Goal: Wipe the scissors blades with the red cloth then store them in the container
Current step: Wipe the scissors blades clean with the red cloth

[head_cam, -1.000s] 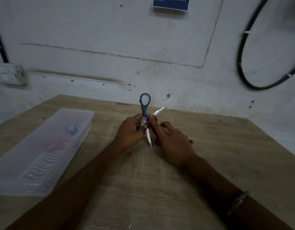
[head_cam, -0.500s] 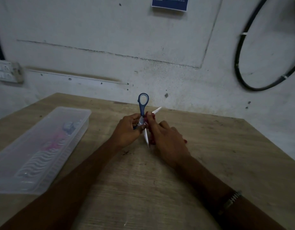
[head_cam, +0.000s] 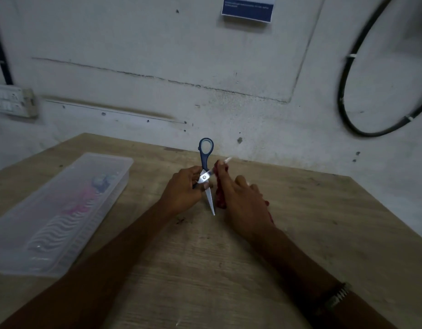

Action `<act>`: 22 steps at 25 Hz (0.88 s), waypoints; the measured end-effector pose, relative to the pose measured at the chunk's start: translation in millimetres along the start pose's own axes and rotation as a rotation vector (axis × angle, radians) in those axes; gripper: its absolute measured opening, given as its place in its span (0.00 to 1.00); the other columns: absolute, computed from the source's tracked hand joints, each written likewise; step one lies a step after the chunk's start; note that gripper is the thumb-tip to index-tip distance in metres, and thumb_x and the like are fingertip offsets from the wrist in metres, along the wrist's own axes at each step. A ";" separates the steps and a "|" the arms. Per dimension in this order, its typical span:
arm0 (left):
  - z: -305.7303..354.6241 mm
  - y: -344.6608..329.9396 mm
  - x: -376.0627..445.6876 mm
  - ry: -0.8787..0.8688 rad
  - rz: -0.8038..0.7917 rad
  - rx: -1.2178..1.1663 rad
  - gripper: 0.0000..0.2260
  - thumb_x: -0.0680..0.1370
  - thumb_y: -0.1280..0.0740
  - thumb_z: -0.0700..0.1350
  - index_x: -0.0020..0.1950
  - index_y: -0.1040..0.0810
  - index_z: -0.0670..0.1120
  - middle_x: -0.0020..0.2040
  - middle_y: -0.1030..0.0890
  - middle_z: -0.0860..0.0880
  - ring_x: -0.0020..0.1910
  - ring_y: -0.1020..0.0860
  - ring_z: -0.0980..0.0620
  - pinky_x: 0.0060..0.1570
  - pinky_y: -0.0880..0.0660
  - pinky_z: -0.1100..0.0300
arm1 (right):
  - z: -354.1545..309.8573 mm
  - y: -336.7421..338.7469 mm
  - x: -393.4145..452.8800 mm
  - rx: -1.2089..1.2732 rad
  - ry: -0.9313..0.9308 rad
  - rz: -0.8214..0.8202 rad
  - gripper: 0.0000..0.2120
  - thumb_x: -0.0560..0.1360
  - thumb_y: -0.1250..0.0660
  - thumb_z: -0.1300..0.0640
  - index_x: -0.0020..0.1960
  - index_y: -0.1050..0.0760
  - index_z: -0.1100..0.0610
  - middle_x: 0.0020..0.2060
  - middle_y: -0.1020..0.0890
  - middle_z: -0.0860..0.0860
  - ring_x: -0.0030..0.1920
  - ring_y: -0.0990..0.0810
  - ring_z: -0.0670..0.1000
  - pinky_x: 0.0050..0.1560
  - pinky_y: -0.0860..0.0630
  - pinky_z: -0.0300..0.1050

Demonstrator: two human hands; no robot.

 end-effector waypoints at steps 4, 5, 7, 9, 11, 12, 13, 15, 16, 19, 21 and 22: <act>2.2 1.6 -1.4 -0.027 0.008 0.000 0.10 0.77 0.28 0.42 0.59 0.17 0.48 0.54 0.13 0.52 0.52 0.16 0.57 0.53 0.21 0.61 | -6.4 -10.3 3.3 -0.045 0.068 -0.079 0.45 0.78 0.35 0.54 0.83 0.64 0.52 0.72 0.27 0.55 0.64 0.28 0.57 0.62 0.30 0.55; 2.7 1.3 -0.9 -0.031 0.009 0.004 0.10 0.77 0.28 0.41 0.58 0.17 0.48 0.53 0.13 0.52 0.51 0.16 0.56 0.51 0.21 0.62 | -3.7 -12.8 6.2 -0.066 0.057 -0.059 0.44 0.79 0.36 0.53 0.83 0.64 0.52 0.71 0.26 0.55 0.63 0.27 0.57 0.60 0.30 0.55; 1.8 0.4 -0.4 -0.033 0.008 0.012 0.09 0.78 0.28 0.42 0.58 0.17 0.47 0.52 0.13 0.52 0.50 0.15 0.56 0.51 0.21 0.60 | -1.3 -14.6 9.3 -0.095 0.029 -0.016 0.42 0.80 0.38 0.54 0.83 0.63 0.52 0.70 0.25 0.54 0.60 0.26 0.57 0.57 0.30 0.54; 1.2 -0.3 -1.2 -0.017 0.014 0.044 0.11 0.77 0.27 0.43 0.60 0.17 0.46 0.54 0.13 0.50 0.50 0.15 0.54 0.52 0.19 0.57 | 0.1 -13.7 13.2 -0.111 0.004 0.017 0.42 0.80 0.39 0.57 0.83 0.64 0.53 0.69 0.24 0.55 0.60 0.26 0.57 0.55 0.30 0.54; 1.0 -1.4 -1.1 -0.005 0.030 0.077 0.12 0.77 0.27 0.43 0.60 0.18 0.45 0.55 0.13 0.49 0.50 0.15 0.51 0.51 0.20 0.57 | 4.6 -12.9 18.5 -0.096 -0.026 0.018 0.44 0.79 0.39 0.58 0.83 0.66 0.53 0.69 0.24 0.55 0.59 0.26 0.57 0.55 0.30 0.54; 1.6 -1.9 -0.5 -0.005 0.036 0.083 0.12 0.77 0.27 0.42 0.60 0.18 0.45 0.55 0.13 0.48 0.50 0.15 0.51 0.50 0.20 0.57 | 7.7 -13.8 20.7 -0.081 -0.038 0.015 0.45 0.79 0.38 0.57 0.82 0.67 0.52 0.69 0.24 0.56 0.59 0.26 0.58 0.55 0.30 0.54; 1.3 -1.2 0.3 -0.001 0.038 0.085 0.12 0.77 0.27 0.42 0.60 0.17 0.44 0.55 0.13 0.48 0.51 0.15 0.50 0.51 0.20 0.57 | 9.6 -14.5 22.1 -0.060 -0.042 0.020 0.45 0.79 0.37 0.56 0.82 0.68 0.52 0.67 0.23 0.56 0.58 0.25 0.58 0.54 0.29 0.55; -0.1 -1.1 1.4 0.020 0.036 0.062 0.13 0.77 0.26 0.42 0.61 0.17 0.44 0.54 0.13 0.47 0.50 0.15 0.48 0.51 0.18 0.52 | 18.4 -11.8 19.0 -0.019 -0.085 0.063 0.47 0.79 0.34 0.52 0.82 0.67 0.53 0.61 0.20 0.57 0.54 0.24 0.58 0.53 0.27 0.55; -2.3 -0.1 2.0 0.042 0.031 0.040 0.13 0.76 0.26 0.42 0.60 0.17 0.44 0.53 0.13 0.47 0.49 0.15 0.48 0.50 0.17 0.50 | 25.6 -7.9 18.7 0.005 -0.133 0.081 0.48 0.79 0.32 0.51 0.82 0.66 0.53 0.58 0.19 0.57 0.53 0.23 0.57 0.52 0.27 0.55; -4.4 -0.6 1.5 0.109 0.013 0.014 0.12 0.76 0.26 0.42 0.60 0.17 0.46 0.51 0.12 0.49 0.47 0.14 0.48 0.47 0.18 0.50 | 37.1 9.4 9.4 0.022 -0.191 0.089 0.51 0.75 0.27 0.52 0.83 0.61 0.52 0.56 0.19 0.55 0.50 0.22 0.56 0.50 0.24 0.53; -4.1 -1.0 1.2 0.118 0.016 0.019 0.12 0.76 0.27 0.43 0.59 0.17 0.47 0.51 0.12 0.50 0.48 0.14 0.48 0.48 0.17 0.49 | 17.8 9.2 -0.7 0.025 -0.067 0.057 0.48 0.76 0.29 0.55 0.83 0.59 0.50 0.56 0.19 0.56 0.50 0.21 0.56 0.48 0.23 0.52; -3.2 -0.9 1.0 0.125 0.015 0.006 0.12 0.76 0.26 0.44 0.60 0.17 0.48 0.52 0.12 0.50 0.49 0.14 0.49 0.50 0.16 0.48 | 5.0 4.2 -3.7 0.038 0.017 0.011 0.47 0.77 0.30 0.57 0.83 0.59 0.50 0.57 0.19 0.57 0.51 0.21 0.56 0.48 0.23 0.51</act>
Point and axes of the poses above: each hand's wrist, its own x-axis towards the middle knuckle, its own y-axis out of the back of the hand, z = x × y, the point moved 4 cm from there along x, towards the middle knuckle
